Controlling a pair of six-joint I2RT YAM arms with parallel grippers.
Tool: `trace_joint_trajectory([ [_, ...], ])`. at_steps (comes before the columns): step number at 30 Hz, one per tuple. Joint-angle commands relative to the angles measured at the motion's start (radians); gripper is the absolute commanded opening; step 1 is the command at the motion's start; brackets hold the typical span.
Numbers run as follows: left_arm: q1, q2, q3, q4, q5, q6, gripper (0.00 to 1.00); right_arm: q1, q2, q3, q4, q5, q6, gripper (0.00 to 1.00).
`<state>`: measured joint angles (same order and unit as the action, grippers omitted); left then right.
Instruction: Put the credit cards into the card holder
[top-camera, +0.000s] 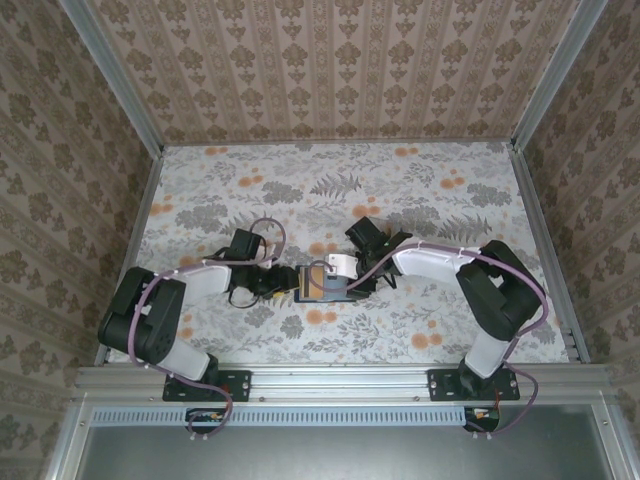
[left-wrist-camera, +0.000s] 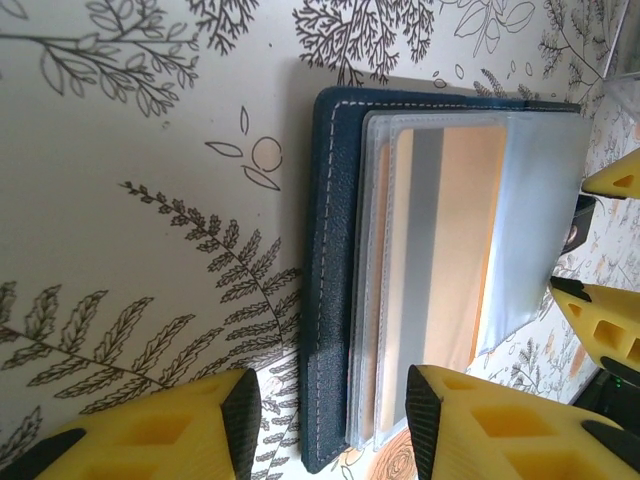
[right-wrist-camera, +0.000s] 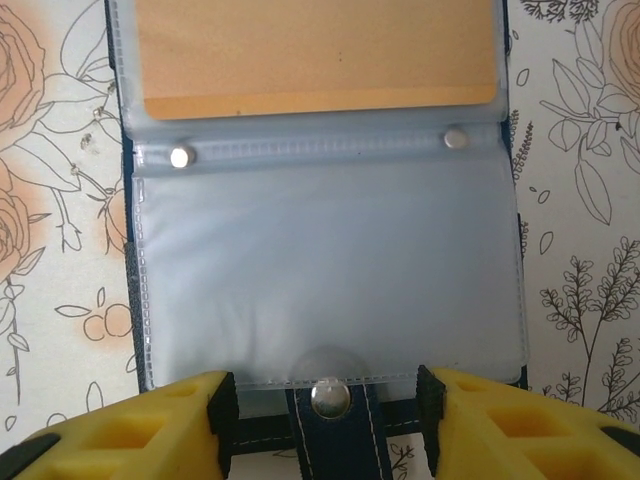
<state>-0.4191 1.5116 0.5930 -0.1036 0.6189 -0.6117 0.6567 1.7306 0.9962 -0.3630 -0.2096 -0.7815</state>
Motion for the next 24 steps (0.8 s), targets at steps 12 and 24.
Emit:
trace_joint_trajectory([
  [12,-0.001,0.081,0.018,-0.015,-0.018,0.022,0.43,-0.041,0.010,0.040,-0.077,-0.014,-0.007,0.25],
  [24,-0.030,0.140,0.040,0.024,-0.037,0.009,0.45,-0.050,-0.099,-0.064,0.060,-0.091,-0.015,0.19],
])
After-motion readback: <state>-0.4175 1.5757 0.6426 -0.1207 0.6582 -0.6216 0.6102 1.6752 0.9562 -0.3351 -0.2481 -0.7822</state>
